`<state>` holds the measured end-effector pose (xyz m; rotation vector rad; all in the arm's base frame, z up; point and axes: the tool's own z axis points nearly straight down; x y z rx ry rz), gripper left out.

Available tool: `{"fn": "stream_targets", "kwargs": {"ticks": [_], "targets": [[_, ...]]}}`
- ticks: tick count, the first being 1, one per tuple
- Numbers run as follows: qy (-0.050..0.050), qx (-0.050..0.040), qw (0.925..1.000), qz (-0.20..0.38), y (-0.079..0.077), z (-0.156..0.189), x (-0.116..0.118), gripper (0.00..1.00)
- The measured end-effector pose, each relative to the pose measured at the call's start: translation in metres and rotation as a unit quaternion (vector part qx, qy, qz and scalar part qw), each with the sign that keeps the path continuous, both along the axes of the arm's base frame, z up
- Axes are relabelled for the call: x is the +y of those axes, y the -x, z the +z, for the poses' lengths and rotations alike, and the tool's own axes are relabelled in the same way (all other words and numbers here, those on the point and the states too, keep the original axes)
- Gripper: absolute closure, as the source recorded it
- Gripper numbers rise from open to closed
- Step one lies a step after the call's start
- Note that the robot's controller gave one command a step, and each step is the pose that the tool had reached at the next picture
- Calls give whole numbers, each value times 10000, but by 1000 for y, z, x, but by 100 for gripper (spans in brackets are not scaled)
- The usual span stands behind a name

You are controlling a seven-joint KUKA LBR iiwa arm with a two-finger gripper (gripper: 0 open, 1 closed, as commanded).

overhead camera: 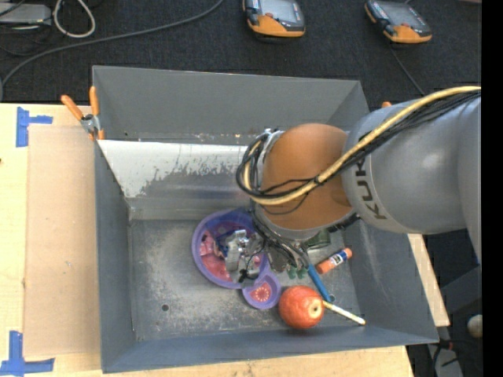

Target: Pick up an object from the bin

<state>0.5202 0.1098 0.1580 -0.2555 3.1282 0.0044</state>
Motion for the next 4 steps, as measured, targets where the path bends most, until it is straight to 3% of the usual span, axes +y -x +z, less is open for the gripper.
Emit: {"fn": "stream_targets", "kwargs": {"ticks": [1, 2, 3, 4], "targets": [[1, 30, 9993, 366, -23, -31, -11, 100], [-1, 19, 9966, 829, 21, -80, -1, 100], [-7, -29, 9958, 912, 36, -103, 2, 100], [-8, 11, 9942, 1076, 27, -89, 9, 100]]}}
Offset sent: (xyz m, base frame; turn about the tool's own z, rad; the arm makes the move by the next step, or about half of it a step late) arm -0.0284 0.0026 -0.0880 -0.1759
